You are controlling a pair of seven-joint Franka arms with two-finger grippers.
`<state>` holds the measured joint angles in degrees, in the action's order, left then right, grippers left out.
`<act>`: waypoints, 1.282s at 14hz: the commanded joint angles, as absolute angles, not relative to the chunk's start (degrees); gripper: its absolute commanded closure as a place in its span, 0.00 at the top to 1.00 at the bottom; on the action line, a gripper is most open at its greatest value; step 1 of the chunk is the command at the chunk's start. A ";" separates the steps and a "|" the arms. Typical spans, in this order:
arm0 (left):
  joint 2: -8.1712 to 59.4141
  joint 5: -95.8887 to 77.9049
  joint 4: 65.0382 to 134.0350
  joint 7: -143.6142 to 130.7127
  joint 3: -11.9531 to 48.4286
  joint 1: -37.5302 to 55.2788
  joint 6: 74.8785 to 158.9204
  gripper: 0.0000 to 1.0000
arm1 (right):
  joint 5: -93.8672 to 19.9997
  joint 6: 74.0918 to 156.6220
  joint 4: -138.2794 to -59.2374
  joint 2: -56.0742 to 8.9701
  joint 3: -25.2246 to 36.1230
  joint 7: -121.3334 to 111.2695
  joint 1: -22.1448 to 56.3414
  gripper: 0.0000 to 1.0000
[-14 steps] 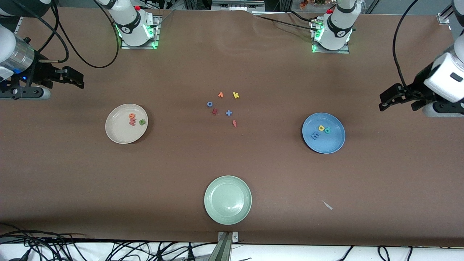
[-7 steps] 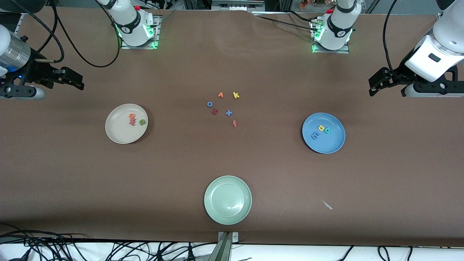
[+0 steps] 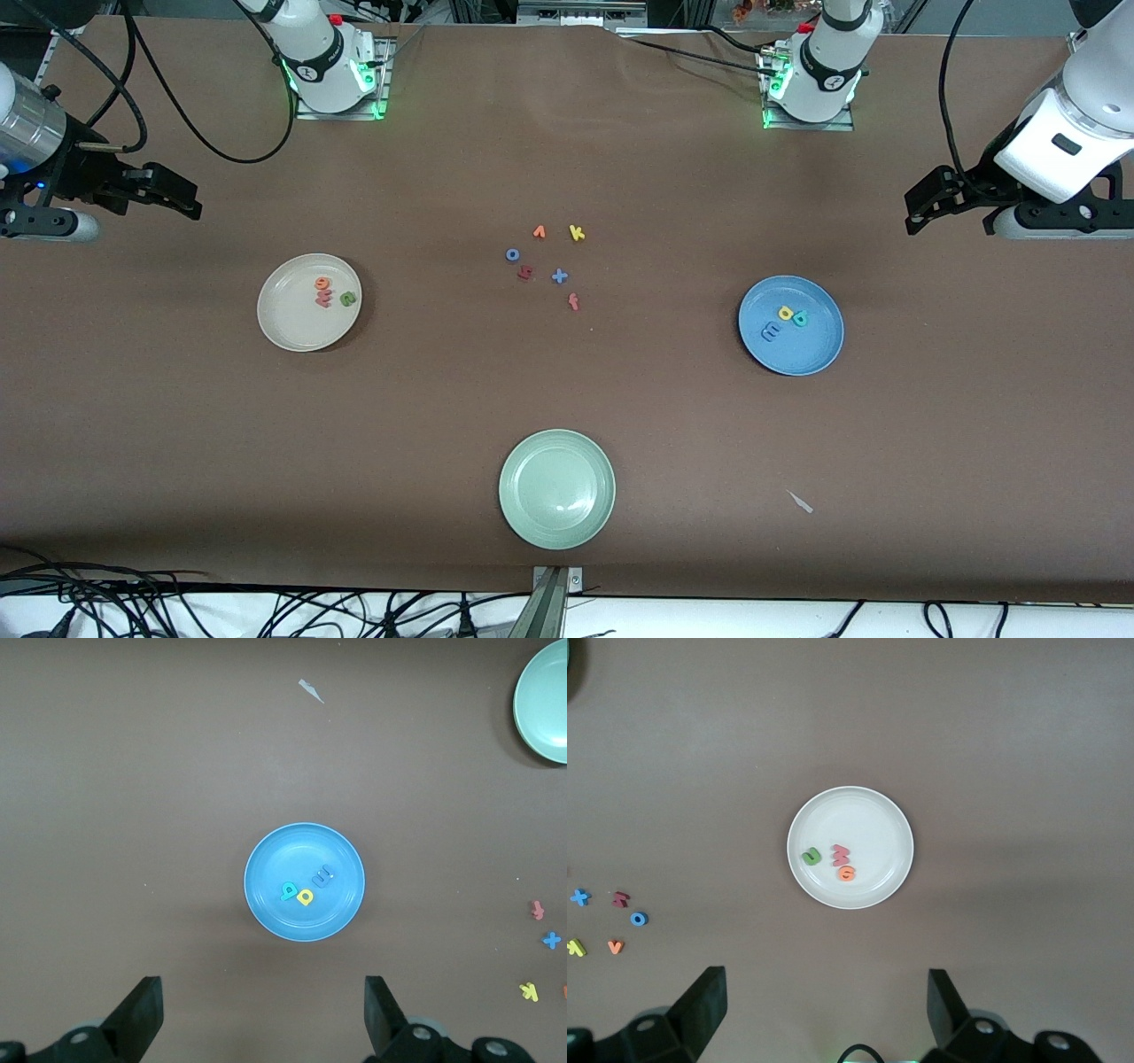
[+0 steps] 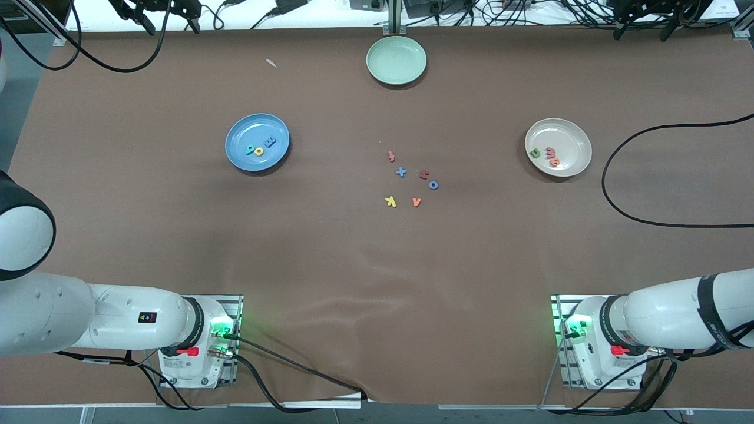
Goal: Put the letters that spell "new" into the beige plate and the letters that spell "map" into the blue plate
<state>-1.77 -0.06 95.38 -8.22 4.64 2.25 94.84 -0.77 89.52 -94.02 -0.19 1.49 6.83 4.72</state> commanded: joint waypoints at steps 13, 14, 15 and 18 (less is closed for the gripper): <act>-2.02 1.05 93.87 -7.73 5.89 0.88 90.79 1.00 | 1.22 90.88 -94.31 -0.44 0.62 -0.53 2.37 1.00; -2.11 1.05 93.87 -7.65 5.89 0.79 90.79 1.00 | 1.75 91.05 -94.31 -0.44 0.53 -0.44 2.37 1.00; -2.11 1.05 93.87 -7.65 5.89 0.79 90.79 1.00 | 1.67 91.14 -94.39 -0.44 0.53 -0.44 2.37 1.00; -2.02 1.05 93.87 -7.56 5.89 0.79 90.88 1.00 | 1.32 91.14 -94.39 -0.53 0.62 -0.44 2.29 1.00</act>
